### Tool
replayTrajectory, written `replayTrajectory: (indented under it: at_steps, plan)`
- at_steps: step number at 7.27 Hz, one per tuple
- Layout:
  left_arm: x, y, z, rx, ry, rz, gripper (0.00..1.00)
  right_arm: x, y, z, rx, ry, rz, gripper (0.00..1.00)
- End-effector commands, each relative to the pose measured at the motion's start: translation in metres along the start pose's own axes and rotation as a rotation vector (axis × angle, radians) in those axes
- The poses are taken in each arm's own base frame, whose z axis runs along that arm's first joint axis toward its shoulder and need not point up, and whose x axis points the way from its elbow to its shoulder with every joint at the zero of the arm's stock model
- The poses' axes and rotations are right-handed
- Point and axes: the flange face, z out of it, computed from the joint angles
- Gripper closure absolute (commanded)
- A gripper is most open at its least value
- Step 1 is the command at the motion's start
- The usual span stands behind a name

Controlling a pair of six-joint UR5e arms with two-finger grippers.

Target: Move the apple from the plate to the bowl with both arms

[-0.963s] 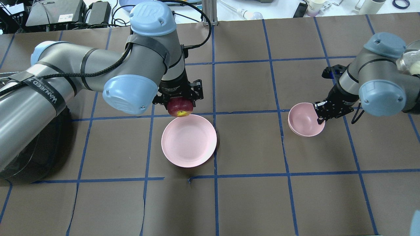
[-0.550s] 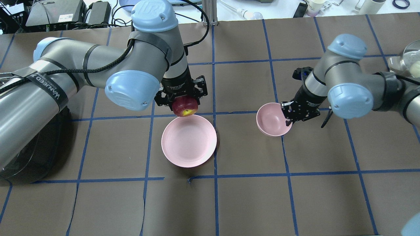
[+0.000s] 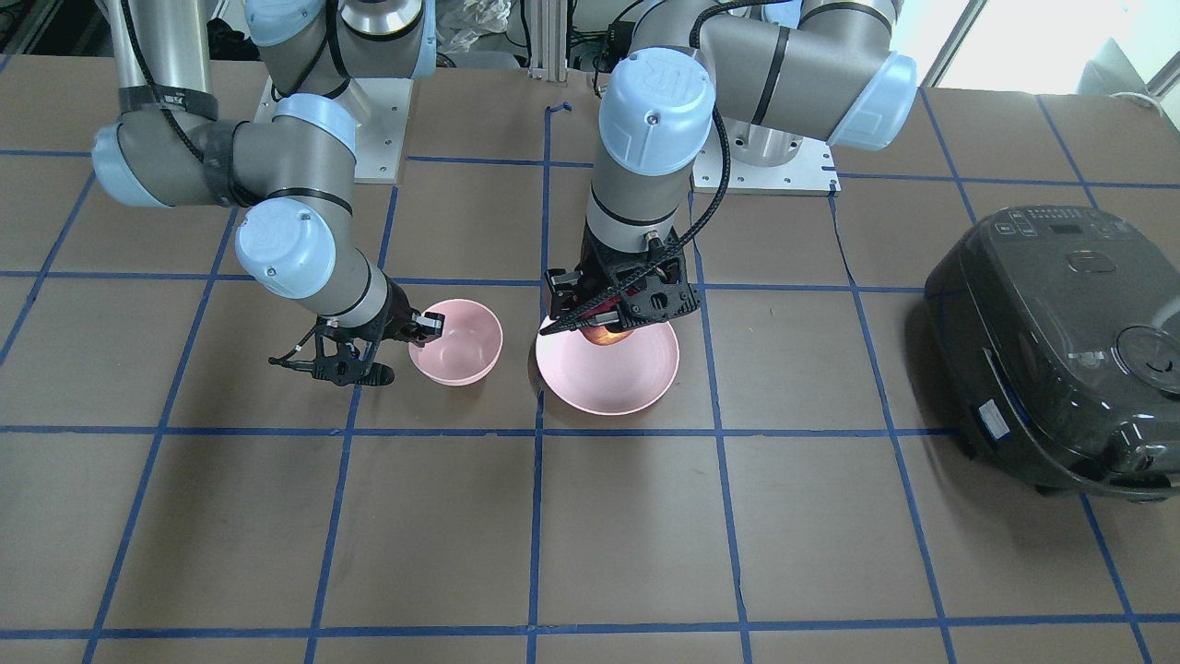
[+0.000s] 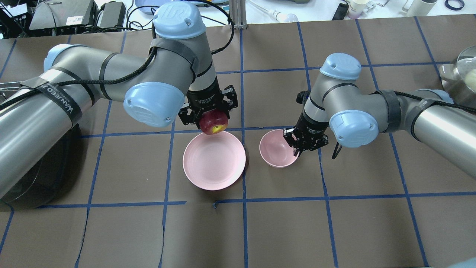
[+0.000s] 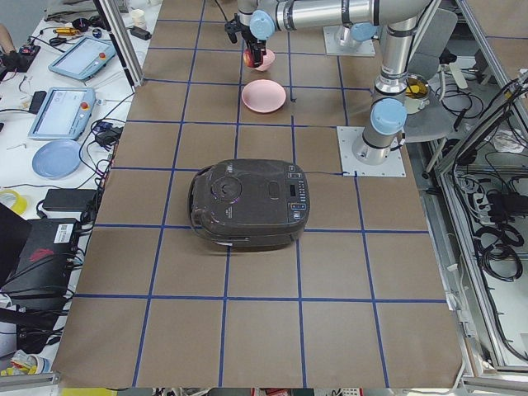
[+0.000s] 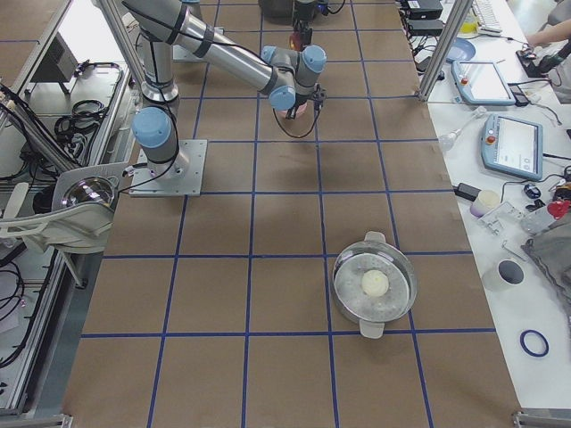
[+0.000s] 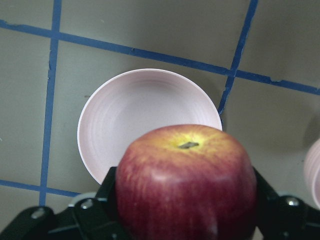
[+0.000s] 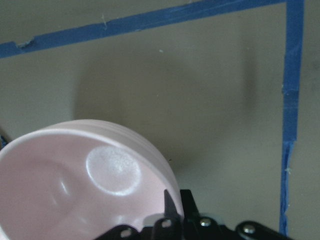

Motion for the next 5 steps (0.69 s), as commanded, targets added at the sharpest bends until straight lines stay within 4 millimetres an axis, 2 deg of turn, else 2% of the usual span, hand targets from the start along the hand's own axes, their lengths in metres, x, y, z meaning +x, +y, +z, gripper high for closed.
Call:
replayTrajectory:
  at_steps: [1, 2, 3, 4, 5]
  plan:
    - [0.003, 0.003, 0.003, -0.005, -0.001, -0.069, 1.00, 0.002, -0.012, -0.020, 0.115, 0.009, -0.008, 0.00]
    - [0.016, 0.017, 0.008, -0.010, -0.009, -0.088, 1.00, 0.008, -0.021, -0.034, 0.137, 0.004, 0.005, 0.00]
    - [0.034, 0.024, 0.020, 0.009, 0.007, -0.114, 1.00, 0.026, -0.029, -0.054, 0.127, -0.003, 0.046, 0.00]
    - [0.047, 0.030, 0.032, 0.014, 0.014, -0.147, 1.00, 0.052, -0.039, -0.081, 0.129, 0.004, 0.059, 0.00]
    - [0.072, 0.045, 0.046, 0.030, 0.047, -0.177, 1.00, 0.101, -0.048, -0.099, 0.110, 0.088, -0.014, 0.00]
